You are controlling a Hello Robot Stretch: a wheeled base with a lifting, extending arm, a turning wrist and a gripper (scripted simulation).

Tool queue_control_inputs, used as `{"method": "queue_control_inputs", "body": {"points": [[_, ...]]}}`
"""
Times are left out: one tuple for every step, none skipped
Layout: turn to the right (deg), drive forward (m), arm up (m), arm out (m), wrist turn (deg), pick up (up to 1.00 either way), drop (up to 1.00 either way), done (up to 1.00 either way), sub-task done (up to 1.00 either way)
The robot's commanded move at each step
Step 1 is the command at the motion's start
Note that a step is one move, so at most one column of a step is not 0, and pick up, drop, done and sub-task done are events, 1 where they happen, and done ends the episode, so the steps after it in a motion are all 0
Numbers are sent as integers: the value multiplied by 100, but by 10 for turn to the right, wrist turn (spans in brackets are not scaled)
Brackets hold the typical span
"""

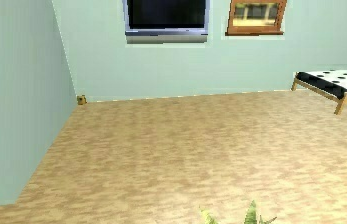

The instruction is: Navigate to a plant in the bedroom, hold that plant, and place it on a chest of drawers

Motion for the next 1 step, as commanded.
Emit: {"method": "queue_control_inputs", "body": {"points": [[450, 0, 0, 0, 0, 0, 0, 0, 0]]}}
